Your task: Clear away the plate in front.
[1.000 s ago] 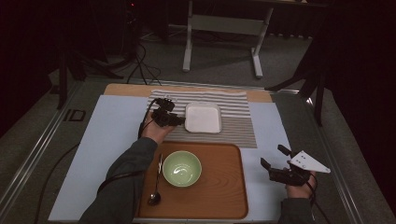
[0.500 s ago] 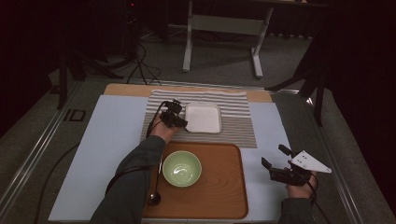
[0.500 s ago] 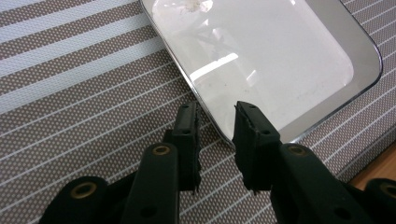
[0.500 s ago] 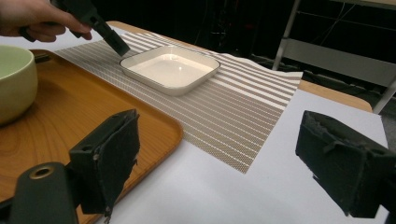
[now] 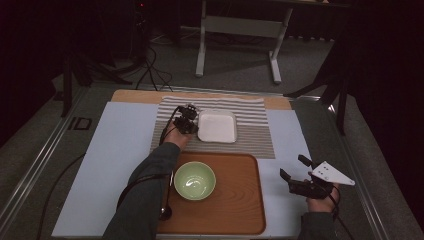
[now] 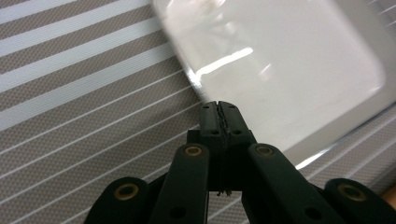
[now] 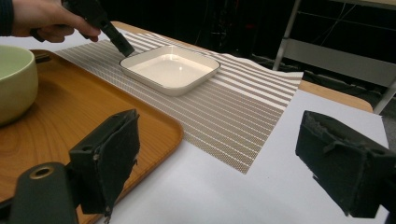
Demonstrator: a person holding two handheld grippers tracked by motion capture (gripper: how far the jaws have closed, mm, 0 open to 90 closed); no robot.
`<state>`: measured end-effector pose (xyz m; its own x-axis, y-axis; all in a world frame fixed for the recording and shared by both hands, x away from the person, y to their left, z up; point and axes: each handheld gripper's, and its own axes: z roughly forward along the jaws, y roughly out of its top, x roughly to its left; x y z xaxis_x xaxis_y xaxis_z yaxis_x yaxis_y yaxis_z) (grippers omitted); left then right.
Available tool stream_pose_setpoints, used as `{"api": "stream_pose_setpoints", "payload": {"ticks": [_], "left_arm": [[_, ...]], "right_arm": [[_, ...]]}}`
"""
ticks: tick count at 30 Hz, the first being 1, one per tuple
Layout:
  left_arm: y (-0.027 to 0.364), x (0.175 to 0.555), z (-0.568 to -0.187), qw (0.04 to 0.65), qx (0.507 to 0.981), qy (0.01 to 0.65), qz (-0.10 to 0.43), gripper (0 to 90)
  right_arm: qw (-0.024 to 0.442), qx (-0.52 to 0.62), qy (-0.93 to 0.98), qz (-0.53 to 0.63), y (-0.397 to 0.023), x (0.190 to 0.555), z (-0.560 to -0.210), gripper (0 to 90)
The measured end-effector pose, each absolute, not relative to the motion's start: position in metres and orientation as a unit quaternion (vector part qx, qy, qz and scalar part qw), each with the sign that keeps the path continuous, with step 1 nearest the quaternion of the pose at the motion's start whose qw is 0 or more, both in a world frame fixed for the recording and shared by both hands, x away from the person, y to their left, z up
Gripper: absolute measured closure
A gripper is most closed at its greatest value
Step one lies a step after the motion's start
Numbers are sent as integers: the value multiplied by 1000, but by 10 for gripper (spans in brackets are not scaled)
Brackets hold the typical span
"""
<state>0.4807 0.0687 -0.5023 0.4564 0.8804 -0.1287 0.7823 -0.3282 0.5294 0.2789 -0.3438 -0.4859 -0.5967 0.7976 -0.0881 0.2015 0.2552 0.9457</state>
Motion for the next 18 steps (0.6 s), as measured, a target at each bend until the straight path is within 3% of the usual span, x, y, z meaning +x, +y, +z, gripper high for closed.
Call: {"api": "stream_pose_setpoints", "payload": {"ticks": [5,9,10,13,18], "left_arm": [[71,482,-502,285,796,527,87,850],[65,481,-500,292,797,523,84,754],[62,481,-501,286,798,524,83,691],[59,482,-508,266,803,527,86,692],[62,485,-512,261,801,533,80,789]], "right_arm": [[294,341,735,507,-344,279,-486,130],[294,340,735,507,-344,279,-486,130],[294,340,736,507,-344,279,-486,130],[294,340,735,508,-344,278,-486,130],[294,341,734,508,-345,279,-486,130]]}}
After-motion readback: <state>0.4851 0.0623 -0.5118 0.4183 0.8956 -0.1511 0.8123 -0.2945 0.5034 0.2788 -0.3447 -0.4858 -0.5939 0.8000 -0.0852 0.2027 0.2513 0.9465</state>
